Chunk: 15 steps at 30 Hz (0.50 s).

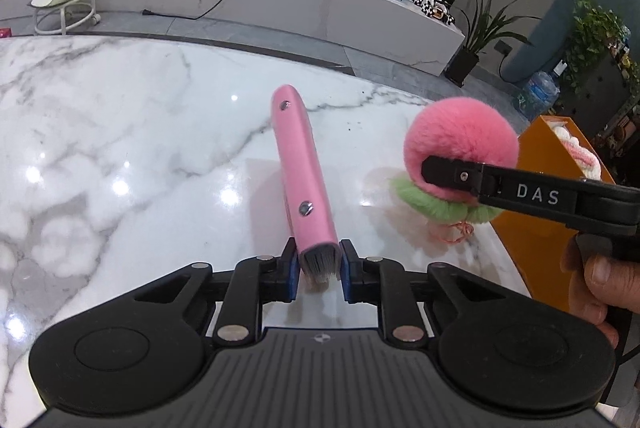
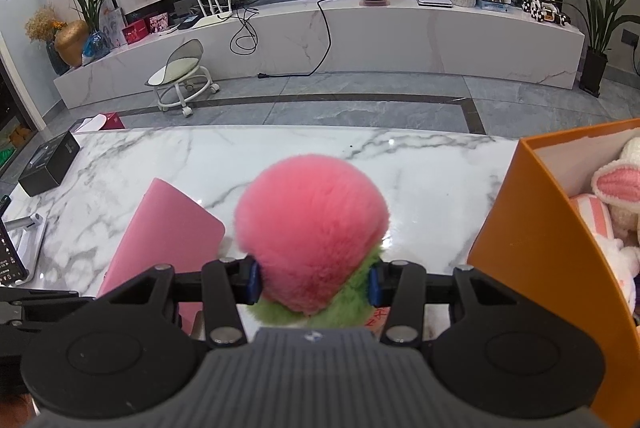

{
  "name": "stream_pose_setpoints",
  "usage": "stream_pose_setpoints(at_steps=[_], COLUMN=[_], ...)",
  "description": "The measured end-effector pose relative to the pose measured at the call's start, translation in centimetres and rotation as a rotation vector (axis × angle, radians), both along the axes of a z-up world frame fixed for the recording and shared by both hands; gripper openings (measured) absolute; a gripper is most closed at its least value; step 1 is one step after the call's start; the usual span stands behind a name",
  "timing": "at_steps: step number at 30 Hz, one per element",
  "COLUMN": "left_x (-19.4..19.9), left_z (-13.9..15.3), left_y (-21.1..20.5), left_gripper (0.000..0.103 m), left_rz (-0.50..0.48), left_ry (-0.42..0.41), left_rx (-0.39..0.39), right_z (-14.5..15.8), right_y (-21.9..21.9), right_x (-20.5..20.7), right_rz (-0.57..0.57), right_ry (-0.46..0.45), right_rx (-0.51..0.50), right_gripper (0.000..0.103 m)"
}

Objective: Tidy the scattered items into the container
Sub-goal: 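Grasp the pink notebook by its edge with the left tool and lift it, then carry the notebook with the left tool while the right tool carries the pompom to the box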

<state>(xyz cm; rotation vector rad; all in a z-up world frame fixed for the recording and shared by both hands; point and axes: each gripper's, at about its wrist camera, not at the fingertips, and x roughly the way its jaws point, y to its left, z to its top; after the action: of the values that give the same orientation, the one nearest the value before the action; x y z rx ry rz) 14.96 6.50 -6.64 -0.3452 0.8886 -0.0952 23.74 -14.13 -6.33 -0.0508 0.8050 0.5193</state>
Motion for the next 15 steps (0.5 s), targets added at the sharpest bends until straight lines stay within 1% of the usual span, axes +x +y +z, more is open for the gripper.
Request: stream_pose_setpoints(at_steps=[5,15], left_x=[-0.3,-1.2], left_z=[1.2,2.1], left_y=[0.0,-0.3], left_gripper=[0.019,0.019], left_rz=[-0.007,-0.004], left_ry=[-0.025,-0.040], left_rx=[0.024,0.053], right_z=[0.1,0.9], right_y=[0.1,-0.1], right_x=[-0.1,-0.6], right_rz=[0.006,0.010], right_ry=[-0.002,-0.019], right_rx=[0.003,0.009], right_gripper=[0.049,0.049])
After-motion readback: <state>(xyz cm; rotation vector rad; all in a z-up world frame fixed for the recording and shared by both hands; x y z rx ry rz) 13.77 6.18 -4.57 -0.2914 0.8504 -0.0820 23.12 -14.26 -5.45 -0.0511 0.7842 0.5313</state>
